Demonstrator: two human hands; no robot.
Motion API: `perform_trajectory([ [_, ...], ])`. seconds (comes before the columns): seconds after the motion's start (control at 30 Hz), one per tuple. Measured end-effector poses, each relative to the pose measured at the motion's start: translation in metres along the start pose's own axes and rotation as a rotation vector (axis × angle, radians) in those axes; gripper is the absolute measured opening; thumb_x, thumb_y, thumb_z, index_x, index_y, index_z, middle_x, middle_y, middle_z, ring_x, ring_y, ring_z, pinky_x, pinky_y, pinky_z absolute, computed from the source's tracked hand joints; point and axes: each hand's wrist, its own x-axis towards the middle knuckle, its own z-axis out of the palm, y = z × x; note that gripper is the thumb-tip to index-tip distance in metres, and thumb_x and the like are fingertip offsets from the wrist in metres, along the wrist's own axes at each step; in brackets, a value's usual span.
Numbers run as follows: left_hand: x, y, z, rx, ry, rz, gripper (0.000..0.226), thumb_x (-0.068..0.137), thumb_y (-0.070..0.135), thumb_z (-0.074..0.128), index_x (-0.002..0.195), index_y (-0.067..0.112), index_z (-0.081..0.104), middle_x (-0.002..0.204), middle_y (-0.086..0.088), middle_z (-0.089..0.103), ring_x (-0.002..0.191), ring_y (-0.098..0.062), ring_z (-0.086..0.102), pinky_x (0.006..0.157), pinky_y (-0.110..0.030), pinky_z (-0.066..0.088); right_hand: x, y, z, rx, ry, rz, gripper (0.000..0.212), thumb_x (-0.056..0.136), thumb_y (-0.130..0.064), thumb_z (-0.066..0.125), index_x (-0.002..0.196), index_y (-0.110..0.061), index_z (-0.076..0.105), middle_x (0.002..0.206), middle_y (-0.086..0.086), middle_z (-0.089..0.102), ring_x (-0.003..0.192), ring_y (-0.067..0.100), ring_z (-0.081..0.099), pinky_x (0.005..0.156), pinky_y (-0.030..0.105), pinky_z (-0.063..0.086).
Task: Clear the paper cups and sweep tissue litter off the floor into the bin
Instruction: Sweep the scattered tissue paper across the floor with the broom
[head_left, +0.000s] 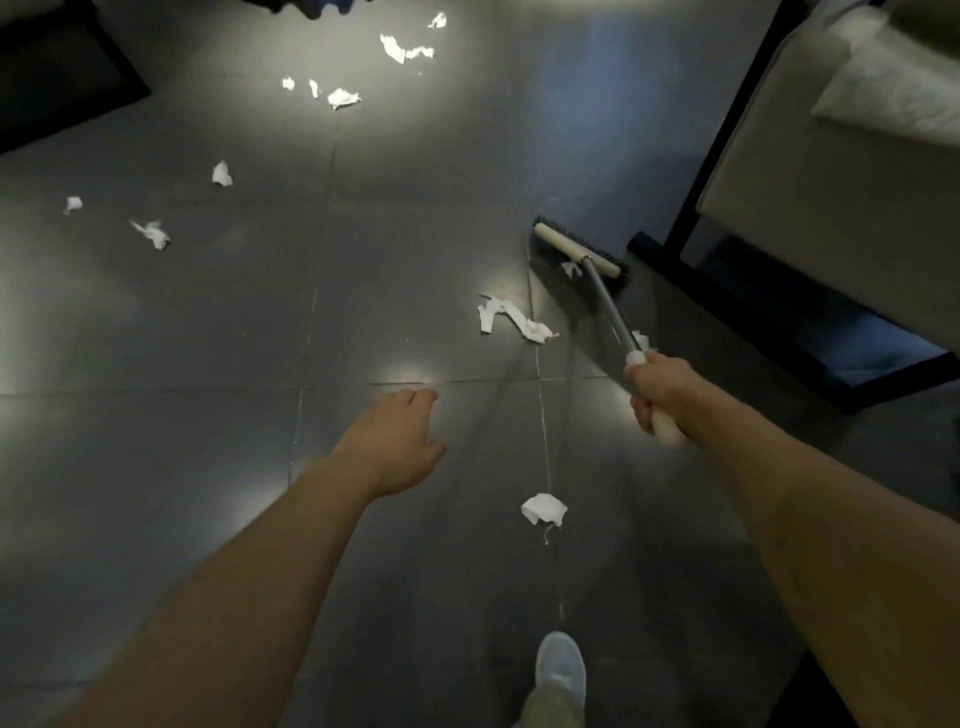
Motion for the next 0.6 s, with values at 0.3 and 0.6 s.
perform_trajectory([
  [0.3,-0.045,-0.019,0.021,0.002,-0.020,-0.043,0.062,0.095,0.034,0.048,0.148,0.013,0.022,0.151,-0.007,0.030,0.139,-0.022,0.027,0.113,-0.034,0.025,-0.038,0.029,0.022,-0.145,-0.108,0.084,0.031,0.101,-0.017,0.035,0.132,-0.018,0.040,0.070,0.009,0.046,0.052,0.011,0.039,0.044,0.022,0.035],
  [0.6,-0.114,-0.042,0.062,0.047,-0.061,0.043,0.063,0.096,0.036,0.047,0.148,0.014,0.021,0.152,-0.007,0.029,0.140,-0.023,0.025,0.113,-0.033,0.024,-0.115,0.075,0.046,-0.106,-0.135,0.152,0.028,0.102,-0.020,0.039,0.128,-0.014,0.048,0.068,0.006,0.044,0.048,0.007,0.033,0.046,0.017,0.032],
])
